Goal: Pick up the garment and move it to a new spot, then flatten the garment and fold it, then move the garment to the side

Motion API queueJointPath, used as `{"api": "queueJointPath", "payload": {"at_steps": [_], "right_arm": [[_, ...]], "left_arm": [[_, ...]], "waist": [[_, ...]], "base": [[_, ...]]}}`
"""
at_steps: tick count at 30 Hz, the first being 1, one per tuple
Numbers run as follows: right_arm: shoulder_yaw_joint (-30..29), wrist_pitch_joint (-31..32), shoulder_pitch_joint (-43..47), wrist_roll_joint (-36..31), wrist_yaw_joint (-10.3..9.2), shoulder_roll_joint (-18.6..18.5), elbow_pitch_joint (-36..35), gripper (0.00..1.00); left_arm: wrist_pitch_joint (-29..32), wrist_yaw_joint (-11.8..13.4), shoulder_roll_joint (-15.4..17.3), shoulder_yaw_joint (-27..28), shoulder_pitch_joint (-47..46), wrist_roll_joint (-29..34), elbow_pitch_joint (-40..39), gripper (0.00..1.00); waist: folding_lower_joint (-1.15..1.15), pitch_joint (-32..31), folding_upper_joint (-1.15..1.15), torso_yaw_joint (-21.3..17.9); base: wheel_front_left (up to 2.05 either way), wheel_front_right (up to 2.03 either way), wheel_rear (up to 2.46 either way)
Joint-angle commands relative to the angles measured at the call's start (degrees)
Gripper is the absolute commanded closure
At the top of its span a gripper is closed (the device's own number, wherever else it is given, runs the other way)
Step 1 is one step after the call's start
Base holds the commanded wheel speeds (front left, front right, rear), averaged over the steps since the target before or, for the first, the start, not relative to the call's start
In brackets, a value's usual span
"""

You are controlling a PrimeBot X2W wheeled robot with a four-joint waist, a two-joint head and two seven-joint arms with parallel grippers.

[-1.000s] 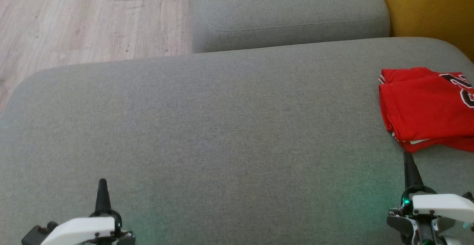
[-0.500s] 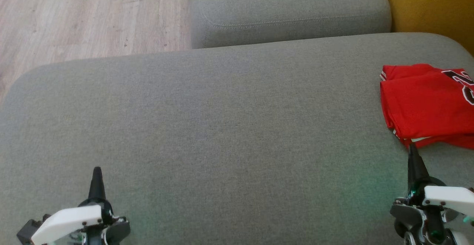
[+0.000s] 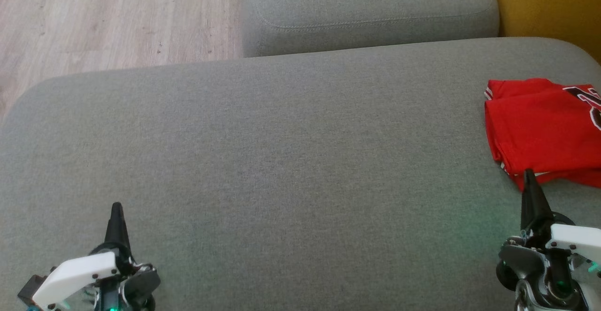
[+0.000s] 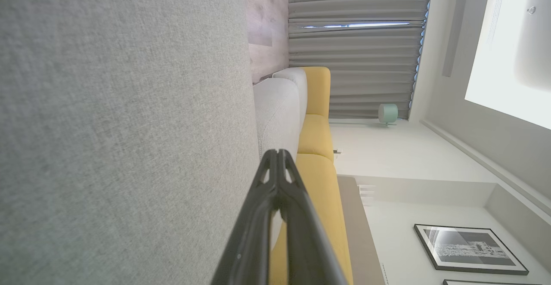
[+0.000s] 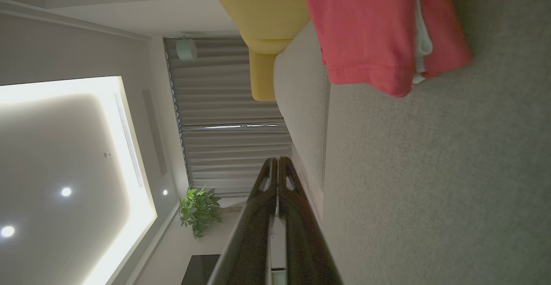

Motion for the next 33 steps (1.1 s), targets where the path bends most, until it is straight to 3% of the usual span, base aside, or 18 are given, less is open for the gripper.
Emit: {"api": "queueJointPath", "payload": {"at_steps": [1, 33], "right_arm": [[1.1, 0.5, -2.7, 0.3, 0.44, -0.8, -1.7, 1.00], [0.5, 1.0, -2.8, -0.1, 0.44, -0.4, -1.7, 1.00]], "left_arm": [[0.3, -0.4, 0.5, 2.4, -2.7, -0.1, -1.6, 1.00], [0.9, -0.4, 0.0, 3.0, -2.8, 0.5, -1.6, 1.00]], "waist": [[0.00, 0.0, 0.00, 0.0], [0.00, 0.0, 0.00, 0.0]], "base": [[0.00, 0.00, 0.00], [0.00, 0.00, 0.00]]}}
